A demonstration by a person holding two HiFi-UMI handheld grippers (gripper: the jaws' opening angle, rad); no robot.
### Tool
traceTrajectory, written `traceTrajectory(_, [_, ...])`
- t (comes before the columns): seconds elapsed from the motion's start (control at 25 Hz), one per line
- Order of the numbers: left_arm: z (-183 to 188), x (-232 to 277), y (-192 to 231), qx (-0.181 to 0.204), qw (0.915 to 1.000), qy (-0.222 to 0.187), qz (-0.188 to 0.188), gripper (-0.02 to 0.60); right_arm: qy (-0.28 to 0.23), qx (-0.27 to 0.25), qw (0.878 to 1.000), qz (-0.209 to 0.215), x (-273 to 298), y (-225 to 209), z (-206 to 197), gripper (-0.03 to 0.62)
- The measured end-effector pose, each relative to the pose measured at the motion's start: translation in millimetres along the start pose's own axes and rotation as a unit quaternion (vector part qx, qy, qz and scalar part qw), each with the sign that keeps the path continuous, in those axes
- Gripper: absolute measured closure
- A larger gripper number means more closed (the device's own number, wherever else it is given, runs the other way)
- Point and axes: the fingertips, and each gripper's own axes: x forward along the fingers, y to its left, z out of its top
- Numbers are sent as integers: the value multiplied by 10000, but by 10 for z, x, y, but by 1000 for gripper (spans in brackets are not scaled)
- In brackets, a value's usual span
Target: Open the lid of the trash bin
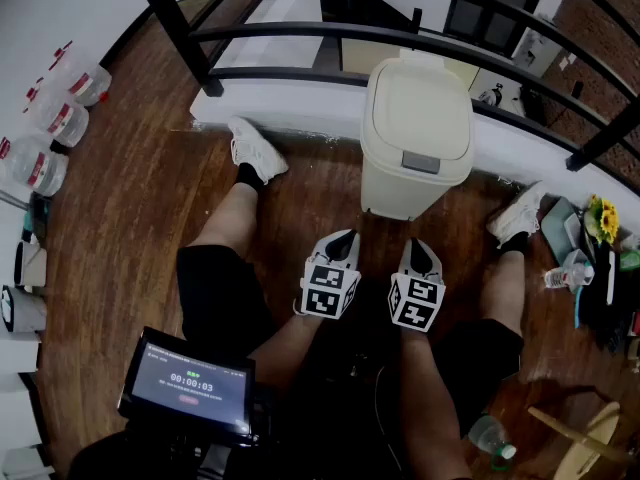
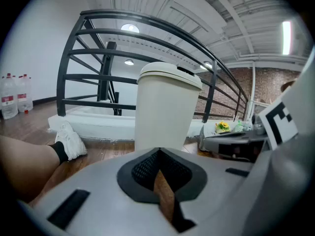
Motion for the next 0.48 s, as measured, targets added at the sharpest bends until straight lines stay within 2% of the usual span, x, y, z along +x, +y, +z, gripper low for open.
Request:
traceTrajectory(0.32, [64,376,248,-87,9999,-9,140,583,250,-252,9992,172,475,88,-41,589])
traceTrajectory(0.48, [53,534,299,15,9998,64,182,583,445,-225,9986,197,675,66,-126,589])
